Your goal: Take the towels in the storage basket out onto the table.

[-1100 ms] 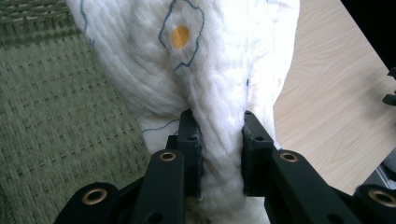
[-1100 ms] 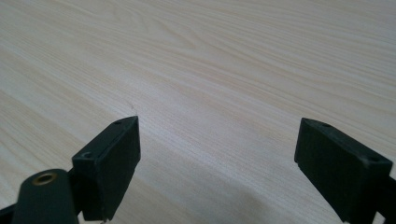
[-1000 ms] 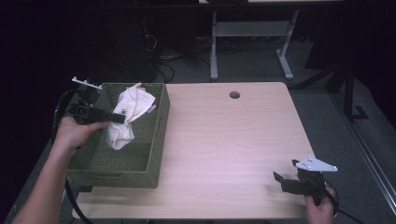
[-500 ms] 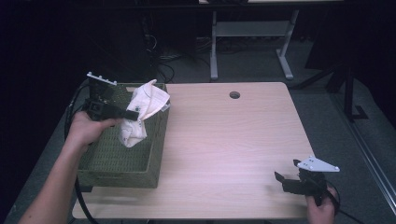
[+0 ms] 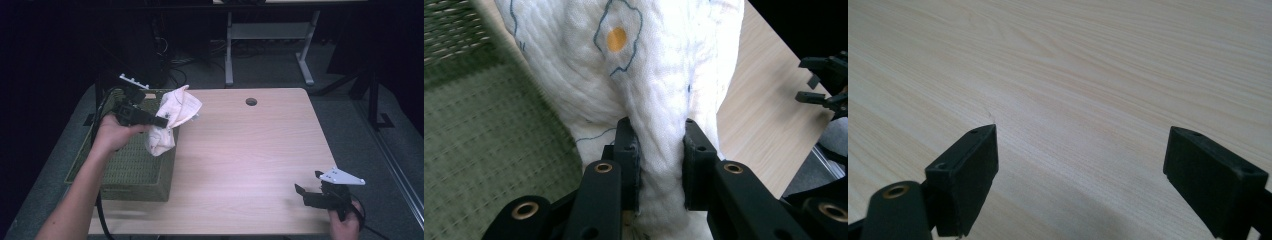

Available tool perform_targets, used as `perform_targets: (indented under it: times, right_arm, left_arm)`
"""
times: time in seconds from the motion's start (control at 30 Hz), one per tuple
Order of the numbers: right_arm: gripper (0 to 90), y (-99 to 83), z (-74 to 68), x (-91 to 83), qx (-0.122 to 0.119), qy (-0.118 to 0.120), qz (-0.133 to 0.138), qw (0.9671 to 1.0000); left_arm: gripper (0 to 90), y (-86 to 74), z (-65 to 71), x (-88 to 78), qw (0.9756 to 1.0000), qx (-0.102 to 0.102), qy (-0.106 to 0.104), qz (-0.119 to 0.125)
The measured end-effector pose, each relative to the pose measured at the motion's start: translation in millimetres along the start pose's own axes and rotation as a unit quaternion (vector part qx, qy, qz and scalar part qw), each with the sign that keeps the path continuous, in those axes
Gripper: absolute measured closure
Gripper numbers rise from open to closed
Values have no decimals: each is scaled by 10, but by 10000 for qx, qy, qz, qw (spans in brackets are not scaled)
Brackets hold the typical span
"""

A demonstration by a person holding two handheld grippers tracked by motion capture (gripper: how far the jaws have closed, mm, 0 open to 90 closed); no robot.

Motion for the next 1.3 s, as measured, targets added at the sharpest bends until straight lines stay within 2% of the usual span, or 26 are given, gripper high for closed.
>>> perform_targets:
  times: [0.2,0.53,0.87,1.3]
  right_arm:
    - [140,7,-2,-1,29,18,22,10000]
    - [140,14,-2,-22,17,42,53,10000]
    - [140,23,-7,-17,21,58,51,10000]
    - [140,22,7,-25,58,86,77,9999]
  left_arm:
    - [736,146,113,198,9997,152,-136,-93]
    - [736,275,268,466,9990,247,-322,-175]
    - [736,399,426,775,9971,412,-558,-304]
    - [735,561,639,1187,9950,524,-709,-465]
Point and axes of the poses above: each handheld gripper's, and its own axes: x roughly forward along the jaws, y roughly out of its top, z roughly to its right, the point moved 4 cm from there along x, roughly forward along the jaws, and after that the axes turned 12 degrees about x, right-handed, at the moved point
